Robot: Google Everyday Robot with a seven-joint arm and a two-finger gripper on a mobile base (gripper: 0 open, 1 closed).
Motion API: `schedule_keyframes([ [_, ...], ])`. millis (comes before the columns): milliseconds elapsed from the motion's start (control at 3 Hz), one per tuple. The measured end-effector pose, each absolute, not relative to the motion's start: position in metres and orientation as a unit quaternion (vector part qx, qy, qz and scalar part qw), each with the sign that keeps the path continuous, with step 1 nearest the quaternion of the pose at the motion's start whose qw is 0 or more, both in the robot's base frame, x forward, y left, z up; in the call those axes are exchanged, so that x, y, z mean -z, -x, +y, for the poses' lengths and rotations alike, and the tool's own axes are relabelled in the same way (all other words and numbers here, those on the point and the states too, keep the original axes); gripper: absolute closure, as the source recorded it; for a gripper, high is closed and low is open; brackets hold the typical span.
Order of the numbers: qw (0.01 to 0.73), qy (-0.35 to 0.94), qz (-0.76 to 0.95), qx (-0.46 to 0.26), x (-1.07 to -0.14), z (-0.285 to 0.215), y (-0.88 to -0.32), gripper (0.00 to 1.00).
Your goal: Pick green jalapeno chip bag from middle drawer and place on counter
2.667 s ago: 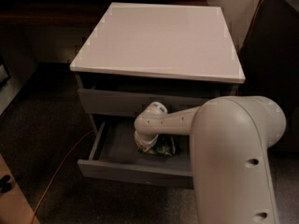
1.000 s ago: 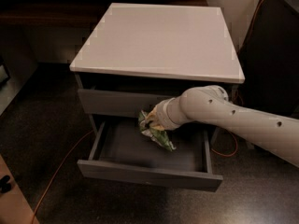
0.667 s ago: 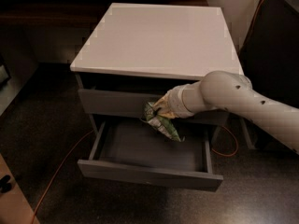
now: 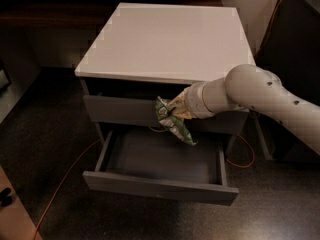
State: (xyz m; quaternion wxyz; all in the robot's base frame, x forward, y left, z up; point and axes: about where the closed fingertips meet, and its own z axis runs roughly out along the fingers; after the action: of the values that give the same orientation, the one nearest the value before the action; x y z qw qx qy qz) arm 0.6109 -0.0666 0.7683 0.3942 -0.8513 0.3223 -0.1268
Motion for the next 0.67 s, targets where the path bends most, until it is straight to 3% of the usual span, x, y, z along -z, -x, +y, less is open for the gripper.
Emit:
schedule_keyframes([
  [667,0.416,0.847,0.289,0.164,-0.842,-0.081,-0.602,1.0],
])
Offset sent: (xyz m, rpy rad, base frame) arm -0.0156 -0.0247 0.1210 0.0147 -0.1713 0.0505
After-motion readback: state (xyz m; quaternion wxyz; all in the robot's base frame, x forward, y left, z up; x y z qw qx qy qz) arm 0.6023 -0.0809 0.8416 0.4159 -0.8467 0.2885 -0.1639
